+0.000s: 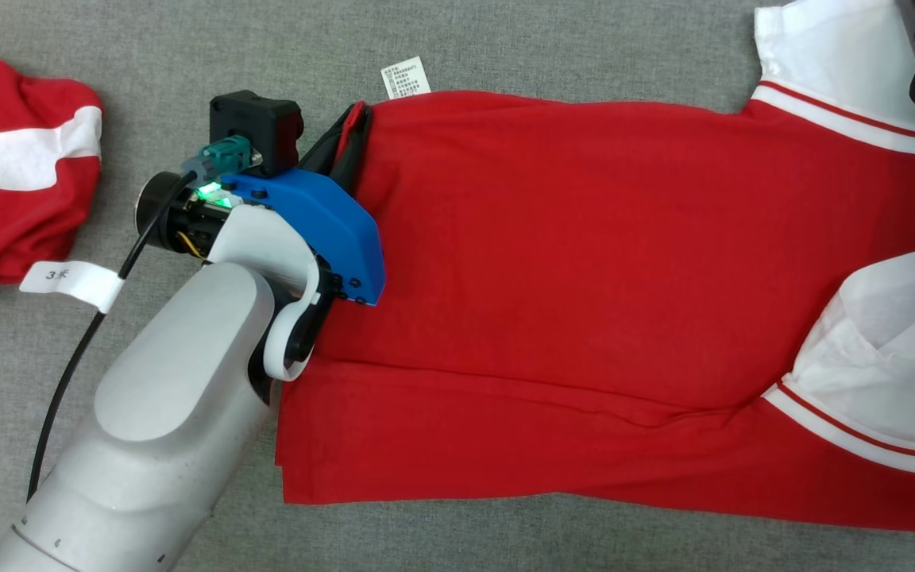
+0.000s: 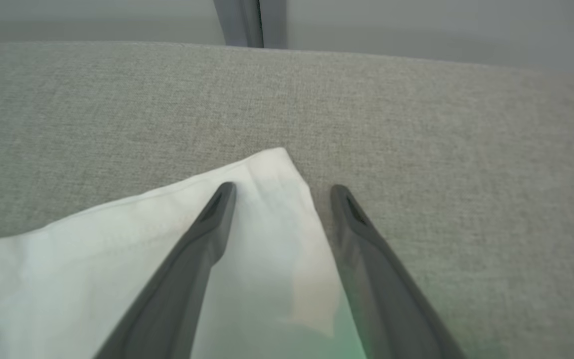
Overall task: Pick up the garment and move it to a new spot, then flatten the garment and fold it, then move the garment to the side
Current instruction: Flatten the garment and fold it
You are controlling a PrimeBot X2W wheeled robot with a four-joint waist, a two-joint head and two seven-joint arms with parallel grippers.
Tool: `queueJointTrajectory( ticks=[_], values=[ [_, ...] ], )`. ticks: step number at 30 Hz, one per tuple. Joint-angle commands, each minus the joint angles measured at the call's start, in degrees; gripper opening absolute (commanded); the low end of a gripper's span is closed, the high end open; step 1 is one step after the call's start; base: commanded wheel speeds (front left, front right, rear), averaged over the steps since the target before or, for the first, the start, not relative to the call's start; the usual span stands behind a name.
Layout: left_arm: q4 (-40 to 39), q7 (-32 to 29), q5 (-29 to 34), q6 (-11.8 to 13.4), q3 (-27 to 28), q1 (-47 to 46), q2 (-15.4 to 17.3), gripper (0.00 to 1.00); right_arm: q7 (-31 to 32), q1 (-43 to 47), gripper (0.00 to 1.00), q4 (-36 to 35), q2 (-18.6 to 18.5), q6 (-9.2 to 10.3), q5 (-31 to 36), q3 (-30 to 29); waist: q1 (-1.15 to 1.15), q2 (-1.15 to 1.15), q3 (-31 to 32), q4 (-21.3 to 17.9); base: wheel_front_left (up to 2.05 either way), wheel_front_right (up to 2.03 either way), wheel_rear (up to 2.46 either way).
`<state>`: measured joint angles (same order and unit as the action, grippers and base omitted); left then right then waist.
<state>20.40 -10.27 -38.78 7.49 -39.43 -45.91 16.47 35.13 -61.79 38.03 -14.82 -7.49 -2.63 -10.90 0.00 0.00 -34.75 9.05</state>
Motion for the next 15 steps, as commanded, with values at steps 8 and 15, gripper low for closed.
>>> queueJointTrajectory(
  ticks=[8,15],
  values=[
    [1.69,6.38,-0.93,0.73,3.07,0.82,-0.08,0.00,-8.42,-2.20,0.00,1.49,-0.98,-0.01,-4.44,2.77,0.00,0.00,0.79,-1.24,0.00,0.00,0.00],
    [4.72,13.68,-2.74,-0.42,6.16,3.45,0.64,0.00,-14.24,3.28,0.00,-0.84,-2.85,-0.01,-13.05,6.81,0.00,0.00,4.78,-4.04,0.00,0.00,0.00]
  ],
)
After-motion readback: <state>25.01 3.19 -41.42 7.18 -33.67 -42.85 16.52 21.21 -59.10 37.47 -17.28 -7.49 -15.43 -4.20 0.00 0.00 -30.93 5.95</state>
